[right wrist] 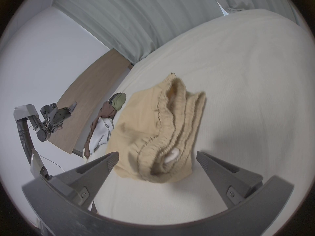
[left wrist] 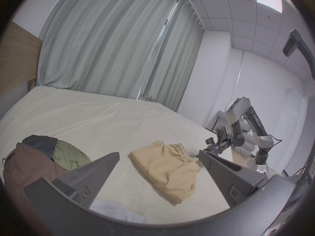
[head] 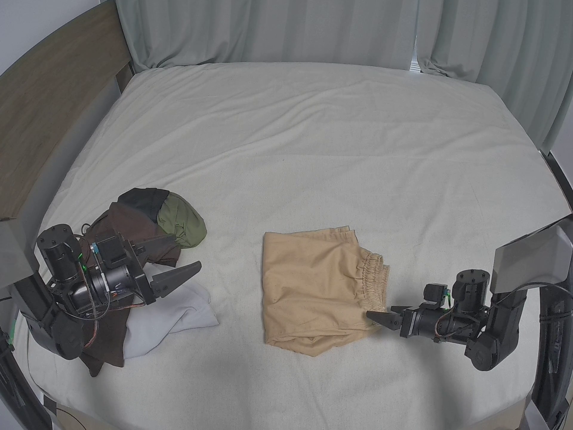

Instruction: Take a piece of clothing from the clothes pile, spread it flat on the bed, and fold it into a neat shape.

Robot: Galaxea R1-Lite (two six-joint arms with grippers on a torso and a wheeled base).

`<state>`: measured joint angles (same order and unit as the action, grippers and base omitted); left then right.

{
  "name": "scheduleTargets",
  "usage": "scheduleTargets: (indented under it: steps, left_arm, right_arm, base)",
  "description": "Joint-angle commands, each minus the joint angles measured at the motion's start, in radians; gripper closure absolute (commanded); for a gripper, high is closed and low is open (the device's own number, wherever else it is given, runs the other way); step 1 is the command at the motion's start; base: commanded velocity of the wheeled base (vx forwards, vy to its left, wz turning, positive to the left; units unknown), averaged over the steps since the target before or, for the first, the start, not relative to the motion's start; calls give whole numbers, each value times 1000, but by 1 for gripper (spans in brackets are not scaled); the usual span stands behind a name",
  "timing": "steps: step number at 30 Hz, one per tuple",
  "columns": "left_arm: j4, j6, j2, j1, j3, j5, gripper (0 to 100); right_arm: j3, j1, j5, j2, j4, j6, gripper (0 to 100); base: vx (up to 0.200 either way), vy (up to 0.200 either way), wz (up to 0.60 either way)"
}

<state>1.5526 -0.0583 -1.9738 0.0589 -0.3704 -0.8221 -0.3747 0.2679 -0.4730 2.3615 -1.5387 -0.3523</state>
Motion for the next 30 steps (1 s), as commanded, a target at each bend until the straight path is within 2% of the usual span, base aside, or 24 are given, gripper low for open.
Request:
scheduleTargets:
  steps: [1,9,14,18,22,30]
  left_arm:
    - [0,0,-2,-1,-1,0,0]
    - [0,0,-3,-1,1,0,0]
    - [0,0,-3,1,2,1,0]
    - [0,11,-3,-5,1,0,0]
    - [0,12,-5,-8,-1,0,0]
    - [0,14,-5,-8,-1,0,0]
  right_arm:
    - [-4,7,-3,74,0,-5,0]
    - [-12,17,-1,107,0,-65,0]
    - [-66,57,16,137,0,-109,0]
    - [-130,102,68,162,-1,-181,0]
    - [-159,139,71,156,-3,-254,0]
    - [-199,143,99,150,-3,-274,0]
  base:
    - [0,0,0]
    - [0,0,0]
    - [0,0,0]
    - [0,0,0]
    - [0,0,0]
    - [0,0,0]
